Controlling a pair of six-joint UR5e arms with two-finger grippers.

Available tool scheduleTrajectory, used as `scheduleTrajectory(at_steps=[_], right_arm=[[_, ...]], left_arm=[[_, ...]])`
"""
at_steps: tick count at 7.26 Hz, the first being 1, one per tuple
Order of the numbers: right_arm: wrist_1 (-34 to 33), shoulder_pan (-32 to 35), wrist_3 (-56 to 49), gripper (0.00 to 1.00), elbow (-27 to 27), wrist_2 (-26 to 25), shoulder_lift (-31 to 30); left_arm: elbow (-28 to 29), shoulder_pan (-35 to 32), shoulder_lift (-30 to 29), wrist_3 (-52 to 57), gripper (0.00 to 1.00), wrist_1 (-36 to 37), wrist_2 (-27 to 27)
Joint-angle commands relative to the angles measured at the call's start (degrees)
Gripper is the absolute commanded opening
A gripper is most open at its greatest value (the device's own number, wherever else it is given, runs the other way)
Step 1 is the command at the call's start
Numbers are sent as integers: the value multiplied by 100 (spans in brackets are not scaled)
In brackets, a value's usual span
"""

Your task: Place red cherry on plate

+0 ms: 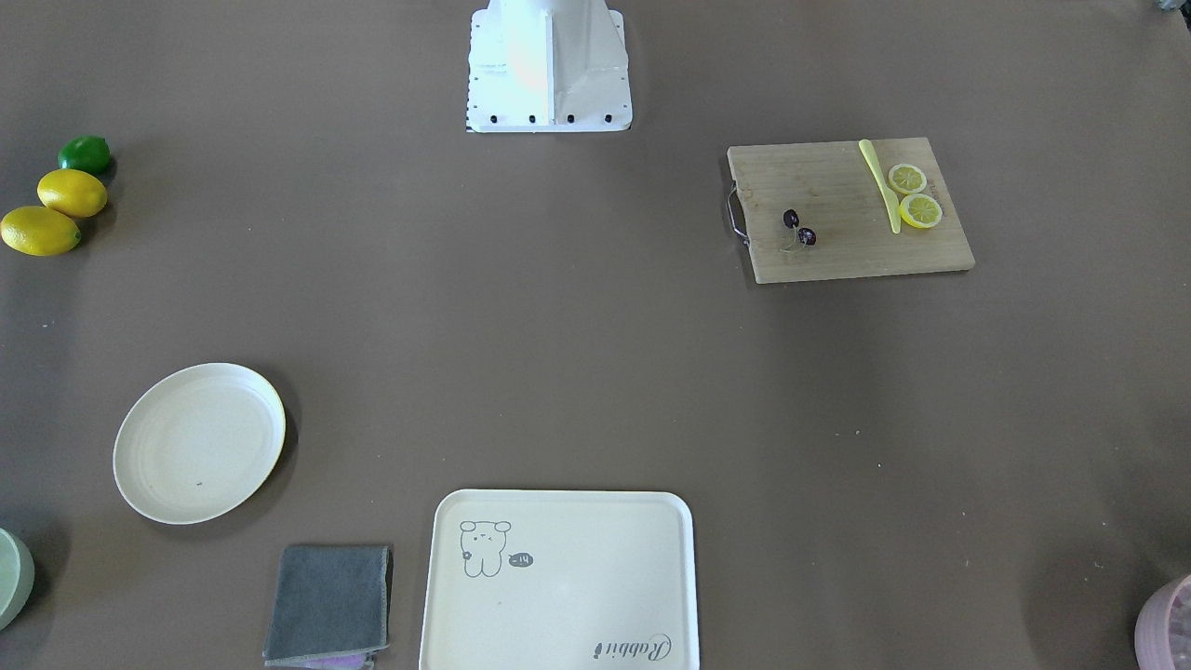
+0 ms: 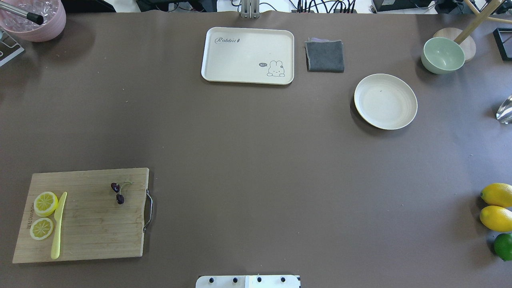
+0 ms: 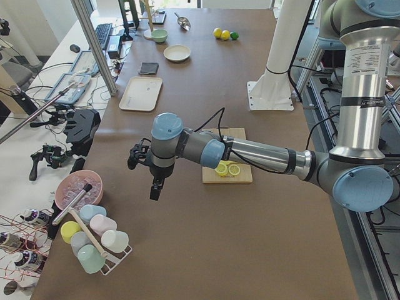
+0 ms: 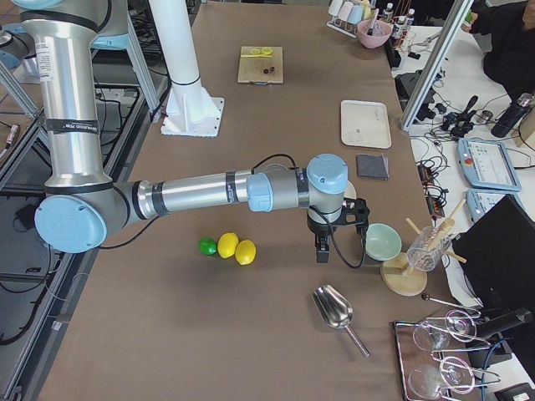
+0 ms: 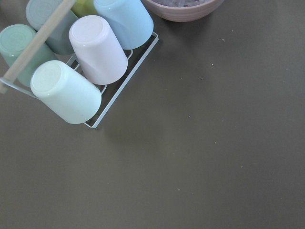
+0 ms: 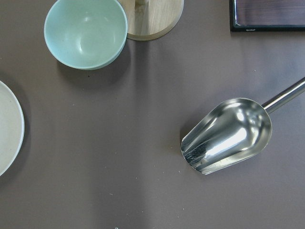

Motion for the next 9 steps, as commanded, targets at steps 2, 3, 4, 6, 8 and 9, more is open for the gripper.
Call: scheduleTrajectory(at_steps=[2,3,4,6,8,9], right_arm=[[0,0,0,100,-10,23,-54],[0,0,9,100,-10,23,-45],[0,0,9,100,-19,23,-45],[0,0,9,100,-19,32,-54],[-9,0,26,100,-19,41,-45],[-9,0,44,100,-2,50,-45]], left_arm=[[41,-9,42,-8,98,-181,-164],[41,-9,42,-8,98,-181,-164],[32,-9,76,-8,98,-181,-164],[32,-9,112,-8,98,-190,-164],[24,0,138,-8,98,-190,-164],[-3,0,130,-8,98,-190,-164]])
